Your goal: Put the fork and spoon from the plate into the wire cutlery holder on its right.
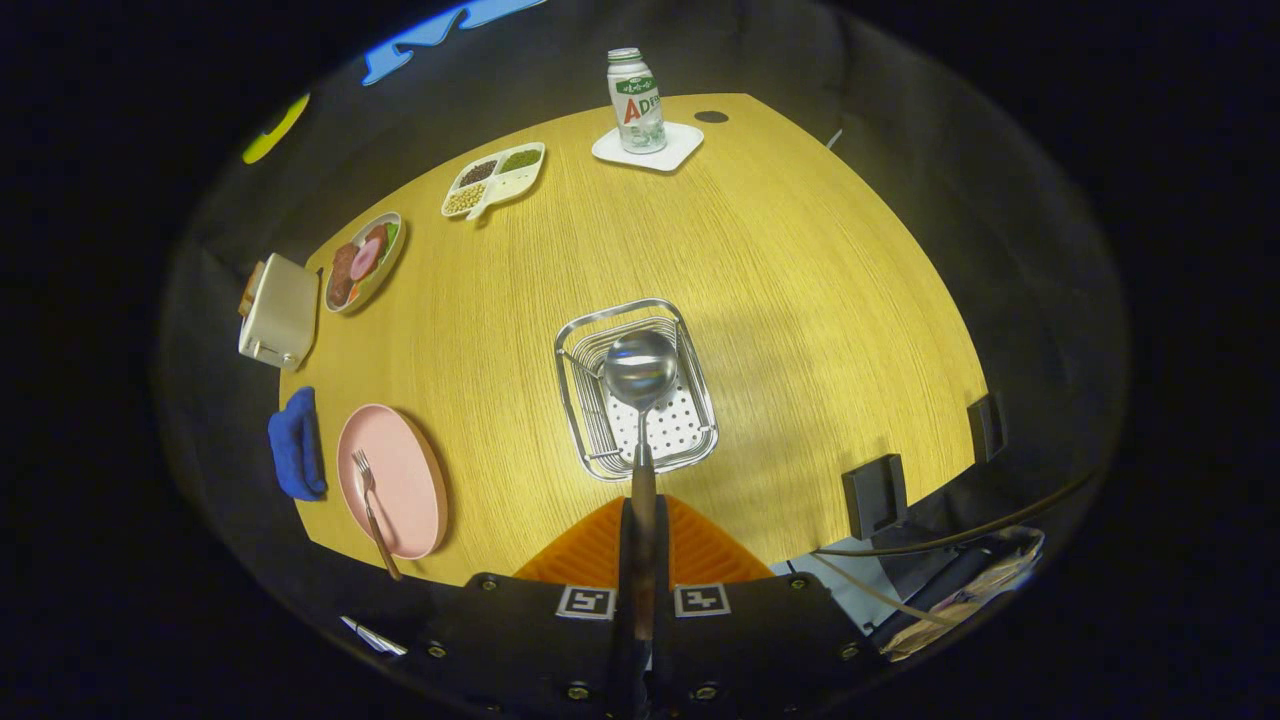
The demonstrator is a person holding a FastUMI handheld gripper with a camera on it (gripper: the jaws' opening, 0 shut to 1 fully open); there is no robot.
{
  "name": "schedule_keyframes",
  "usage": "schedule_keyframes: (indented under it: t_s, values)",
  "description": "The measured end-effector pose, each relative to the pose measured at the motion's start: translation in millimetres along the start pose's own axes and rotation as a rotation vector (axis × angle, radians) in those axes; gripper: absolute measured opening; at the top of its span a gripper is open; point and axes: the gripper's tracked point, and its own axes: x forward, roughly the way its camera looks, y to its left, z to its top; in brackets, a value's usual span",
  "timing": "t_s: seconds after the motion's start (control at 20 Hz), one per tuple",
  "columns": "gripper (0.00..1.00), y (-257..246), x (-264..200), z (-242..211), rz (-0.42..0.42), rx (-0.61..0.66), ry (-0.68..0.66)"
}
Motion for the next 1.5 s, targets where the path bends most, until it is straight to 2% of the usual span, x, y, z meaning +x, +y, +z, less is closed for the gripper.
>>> schedule_keyframes:
  t_s: [0.35,0.6,0.7,0.85,1.0,1.2,1.5]
  values:
    - [0.12,-1.6,-4.7,16.6,0.005,0.001,-0.047]
    - [0.12,-1.1,-9.3,25.9,0.000,-0.013,-0.079]
    - [0.16,-1.5,-10.1,22.4,-0.009,-0.030,-0.080]
    - [0.20,-1.4,-16.6,27.9,-0.029,-0.052,-0.129]
    - [0.20,3.4,-30.0,39.7,-0.049,-0.096,-0.208]
    - [0.20,31.1,-50.2,52.1,-0.023,-0.138,-0.305]
    - [0.20,109.9,-59.8,43.3,0.095,-0.186,-0.381]
